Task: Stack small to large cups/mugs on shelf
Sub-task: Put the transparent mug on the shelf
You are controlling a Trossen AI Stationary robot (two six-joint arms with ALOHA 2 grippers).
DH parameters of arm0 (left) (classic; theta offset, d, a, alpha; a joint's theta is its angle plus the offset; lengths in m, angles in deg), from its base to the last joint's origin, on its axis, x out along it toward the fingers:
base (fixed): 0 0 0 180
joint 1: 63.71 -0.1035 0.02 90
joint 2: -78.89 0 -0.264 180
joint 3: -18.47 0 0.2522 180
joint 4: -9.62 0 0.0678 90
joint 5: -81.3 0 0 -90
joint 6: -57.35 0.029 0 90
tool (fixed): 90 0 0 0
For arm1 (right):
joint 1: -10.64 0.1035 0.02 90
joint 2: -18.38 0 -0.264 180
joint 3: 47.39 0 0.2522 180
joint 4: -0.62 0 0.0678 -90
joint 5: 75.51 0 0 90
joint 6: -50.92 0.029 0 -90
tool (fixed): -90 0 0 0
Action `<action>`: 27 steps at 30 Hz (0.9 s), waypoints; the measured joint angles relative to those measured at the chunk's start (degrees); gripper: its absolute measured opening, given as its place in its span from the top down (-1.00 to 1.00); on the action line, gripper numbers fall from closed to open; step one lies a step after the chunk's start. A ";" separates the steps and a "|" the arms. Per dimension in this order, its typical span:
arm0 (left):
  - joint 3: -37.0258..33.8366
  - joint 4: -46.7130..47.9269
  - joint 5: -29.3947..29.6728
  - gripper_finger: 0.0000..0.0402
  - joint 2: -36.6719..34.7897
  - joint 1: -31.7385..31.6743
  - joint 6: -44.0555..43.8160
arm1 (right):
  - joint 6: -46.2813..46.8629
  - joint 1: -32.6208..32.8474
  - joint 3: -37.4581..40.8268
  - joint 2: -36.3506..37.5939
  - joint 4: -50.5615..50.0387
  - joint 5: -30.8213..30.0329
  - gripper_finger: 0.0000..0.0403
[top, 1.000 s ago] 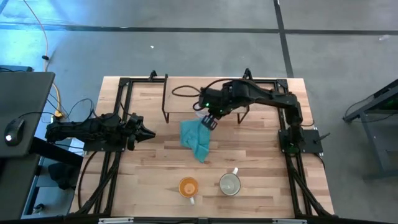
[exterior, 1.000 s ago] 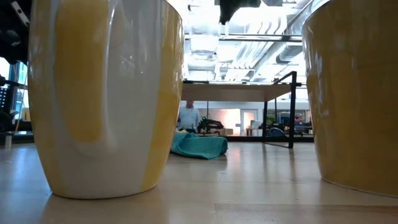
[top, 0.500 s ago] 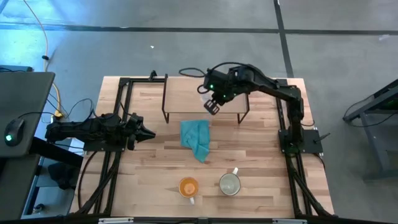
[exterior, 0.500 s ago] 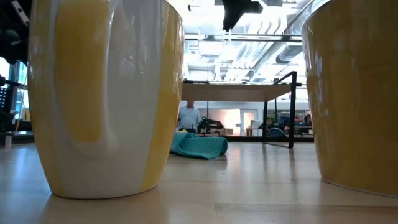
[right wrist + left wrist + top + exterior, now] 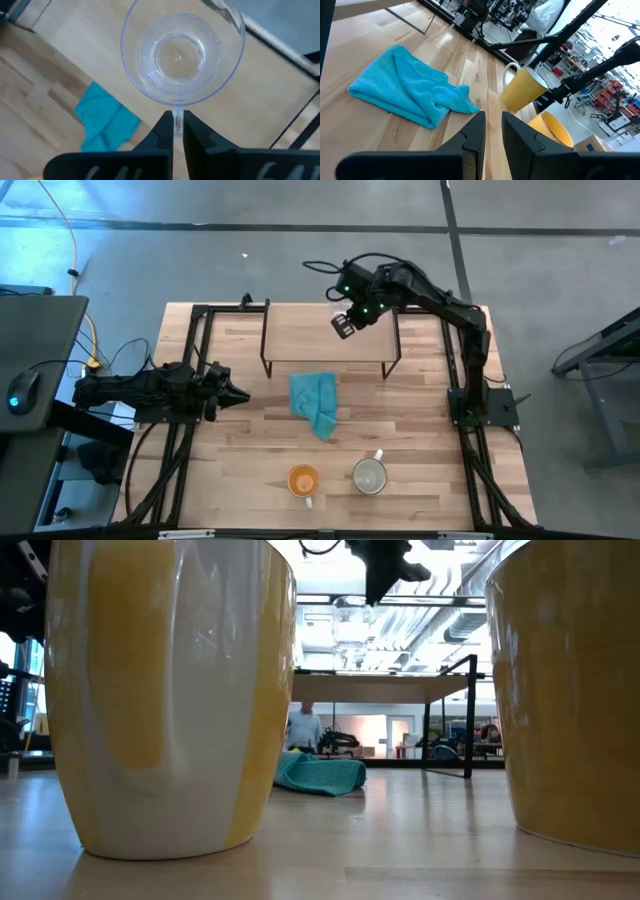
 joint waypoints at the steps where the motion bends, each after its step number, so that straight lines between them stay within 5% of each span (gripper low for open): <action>1: 0.00 0.00 -0.02 0.73 0.00 0.00 0.00 | 0.29 -0.54 0.00 0.00 0.00 0.73 1.00; 27: 0.00 0.15 -0.20 0.73 0.00 0.00 0.20 | -4.10 2.48 6.58 4.13 0.02 -5.42 1.00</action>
